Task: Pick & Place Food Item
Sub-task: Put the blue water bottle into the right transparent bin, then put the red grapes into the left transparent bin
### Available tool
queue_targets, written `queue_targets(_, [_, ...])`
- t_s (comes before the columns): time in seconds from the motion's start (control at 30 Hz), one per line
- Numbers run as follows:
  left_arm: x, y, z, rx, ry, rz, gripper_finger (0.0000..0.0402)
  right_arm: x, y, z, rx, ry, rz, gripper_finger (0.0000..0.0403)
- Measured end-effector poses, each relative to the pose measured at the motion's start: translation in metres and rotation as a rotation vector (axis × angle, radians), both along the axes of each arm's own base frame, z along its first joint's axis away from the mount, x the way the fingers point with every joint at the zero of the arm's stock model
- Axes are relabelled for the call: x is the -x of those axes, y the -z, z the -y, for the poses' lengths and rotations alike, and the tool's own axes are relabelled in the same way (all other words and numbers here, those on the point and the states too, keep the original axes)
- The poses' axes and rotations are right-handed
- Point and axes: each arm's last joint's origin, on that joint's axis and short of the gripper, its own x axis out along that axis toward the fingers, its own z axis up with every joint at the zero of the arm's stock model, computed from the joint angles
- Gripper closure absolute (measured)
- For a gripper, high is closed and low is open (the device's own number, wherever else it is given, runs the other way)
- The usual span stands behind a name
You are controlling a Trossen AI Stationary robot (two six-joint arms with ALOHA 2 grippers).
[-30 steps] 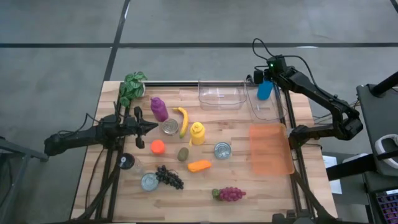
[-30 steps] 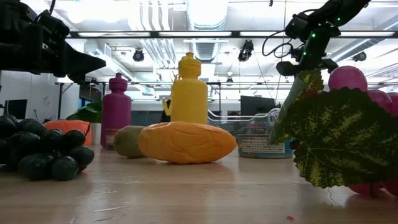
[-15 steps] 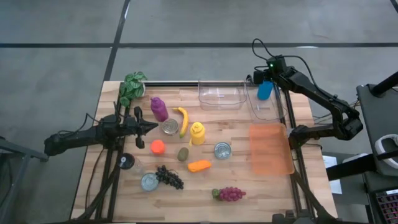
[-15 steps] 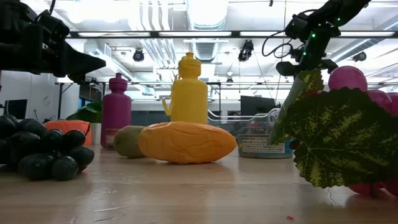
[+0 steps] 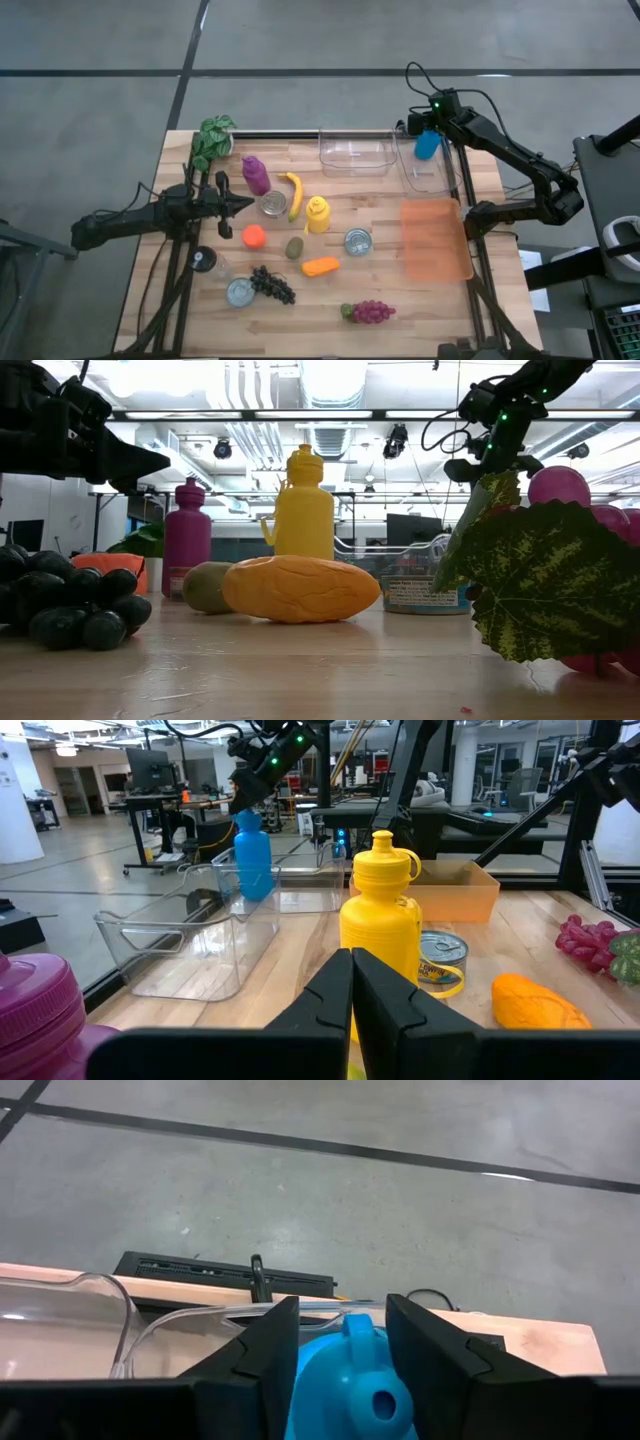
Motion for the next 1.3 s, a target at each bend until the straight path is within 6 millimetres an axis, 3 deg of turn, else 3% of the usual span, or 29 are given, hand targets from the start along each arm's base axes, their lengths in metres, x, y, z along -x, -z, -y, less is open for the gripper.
queue_targets(0.27, [0.0,0.0,0.0,0.0,0.0,0.0,0.0387,0.0,-0.001,0.0,0.001,-0.003,0.004,0.0222])
queue_targets(0.7, [0.0,0.0,0.0,0.0,0.0,0.0,0.0387,0.005,-0.03,-0.007,0.084,-0.012,0.067,0.0222])
queue_targets(1.03, [0.0,0.0,0.0,0.0,0.0,0.0,0.0387,0.014,-0.047,-0.035,0.083,-0.129,0.104,0.0261])
queue_targets(1.3, [0.0,0.0,0.0,0.0,0.0,0.0,0.0387,0.001,-0.059,-0.071,0.119,-0.307,0.131,0.0311])
